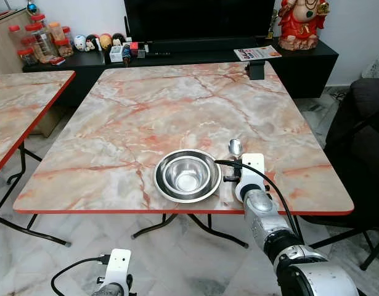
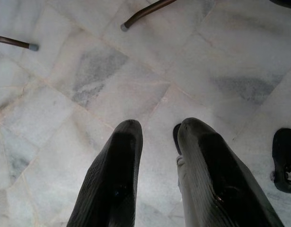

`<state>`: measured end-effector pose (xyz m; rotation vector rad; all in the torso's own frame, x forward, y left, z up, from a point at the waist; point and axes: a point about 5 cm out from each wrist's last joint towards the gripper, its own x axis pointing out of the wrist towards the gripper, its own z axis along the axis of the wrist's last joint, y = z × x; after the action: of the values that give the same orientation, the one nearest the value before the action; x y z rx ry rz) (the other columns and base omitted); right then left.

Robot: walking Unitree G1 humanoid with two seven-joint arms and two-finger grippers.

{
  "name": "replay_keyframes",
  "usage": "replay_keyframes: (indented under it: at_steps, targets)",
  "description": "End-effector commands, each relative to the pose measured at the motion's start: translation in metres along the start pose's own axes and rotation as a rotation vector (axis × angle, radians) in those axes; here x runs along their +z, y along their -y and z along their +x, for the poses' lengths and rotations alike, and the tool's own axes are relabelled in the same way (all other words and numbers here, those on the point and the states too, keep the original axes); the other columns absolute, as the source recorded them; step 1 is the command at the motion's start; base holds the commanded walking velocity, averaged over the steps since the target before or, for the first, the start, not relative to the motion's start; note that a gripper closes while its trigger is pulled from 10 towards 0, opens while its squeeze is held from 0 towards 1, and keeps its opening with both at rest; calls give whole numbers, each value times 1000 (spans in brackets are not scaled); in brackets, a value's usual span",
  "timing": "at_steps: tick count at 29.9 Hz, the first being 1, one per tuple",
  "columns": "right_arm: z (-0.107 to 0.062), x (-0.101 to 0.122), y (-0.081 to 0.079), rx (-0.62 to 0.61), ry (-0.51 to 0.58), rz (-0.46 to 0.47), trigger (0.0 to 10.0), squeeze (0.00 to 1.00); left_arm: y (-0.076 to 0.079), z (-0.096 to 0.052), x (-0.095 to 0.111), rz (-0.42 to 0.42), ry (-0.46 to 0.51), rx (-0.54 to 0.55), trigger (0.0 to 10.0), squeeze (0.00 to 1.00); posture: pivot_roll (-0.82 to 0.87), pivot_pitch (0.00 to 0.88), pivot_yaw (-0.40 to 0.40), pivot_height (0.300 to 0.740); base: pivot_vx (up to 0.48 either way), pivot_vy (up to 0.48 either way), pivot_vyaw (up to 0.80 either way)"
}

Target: Setting the table

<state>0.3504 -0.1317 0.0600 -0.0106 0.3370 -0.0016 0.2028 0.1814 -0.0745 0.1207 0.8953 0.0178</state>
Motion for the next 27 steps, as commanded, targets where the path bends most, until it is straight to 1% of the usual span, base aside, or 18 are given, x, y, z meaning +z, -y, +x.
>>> replay_keyframes:
  at_steps: [1, 9, 10, 11, 12, 13, 14, 15, 16, 22, 23, 24, 25, 26, 27]
  targets:
    - [1, -3, -1, -7, -36, 9, 10000, 0, -4, -1, -5, 10, -21, 10, 10000, 0, -157, 0, 60, 740, 0, 0, 0]
    - [1, -3, 0, -7, -56, 8, 10000, 0, -4, -1, -5, 11, -23, 10, 10000, 0, -157, 0, 58, 740, 0, 0, 0]
    - [1, -2, 0, -6, -56, 2, 10000, 290, -4, -1, -5, 12, -23, 10, 10000, 0, -157, 0, 58, 740, 0, 0, 0]
    - [1, -2, 0, -5, -56, 2, 10000, 290, -4, -1, -5, 12, -23, 10, 10000, 0, -157, 0, 58, 740, 0, 0, 0]
    - [2, -2, 0, -4, -56, 1, 10000, 573, -4, -1, -5, 12, -23, 10, 10000, 0, -157, 0, 58, 740, 0, 0, 0]
    - [2, -2, 0, -4, -56, 1, 10000, 573, -4, -1, -5, 12, -22, 10, 10000, 0, -157, 0, 58, 740, 0, 0, 0]
    - [2, -2, -1, -4, -57, 0, 10000, 953, -4, -1, -4, 11, -22, 12, 10000, 0, -155, 0, 57, 740, 0, 0, 0]
    - [2, -2, -1, -4, -58, -1, 10000, 953, -4, -1, -4, 11, -22, 12, 10000, 0, -155, 0, 57, 740, 0, 0, 0]
    - [2, -2, -1, -3, -59, -1, 10000, 1000, -4, -1, -4, 12, -22, 12, 10000, 0, -155, 0, 57, 740, 0, 0, 0]
    - [1, -4, -3, 4, -64, -1, 10000, 1000, -5, -1, -5, 13, -23, 15, 10000, 0, -154, 0, 57, 740, 0, 0, 0]
    - [1, -4, -3, 4, -65, -1, 10000, 969, -5, -1, -5, 13, -23, 15, 10000, 0, -154, 0, 57, 740, 0, 0, 0]
    - [1, -4, -3, 2, -63, 0, 10000, 867, -5, -1, -5, 13, -23, 16, 10000, 0, -152, 0, 57, 740, 0, 0, 0]
    - [1, -3, -3, 1, -60, 3, 10000, 667, -5, -1, -5, 13, -23, 16, 10000, 0, -152, 0, 57, 740, 0, 0, 0]
    - [1, -3, -3, 1, -55, 4, 10000, 0, -5, -1, -5, 14, -23, 16, 10000, 0, -152, 0, 57, 740, 0, 0, 0]
    - [1, -2, -3, 2, -49, 4, 10000, 0, -5, -1, -5, 14, -23, 16, 10000, 0, -152, 0, 57, 740, 0, 0, 0]
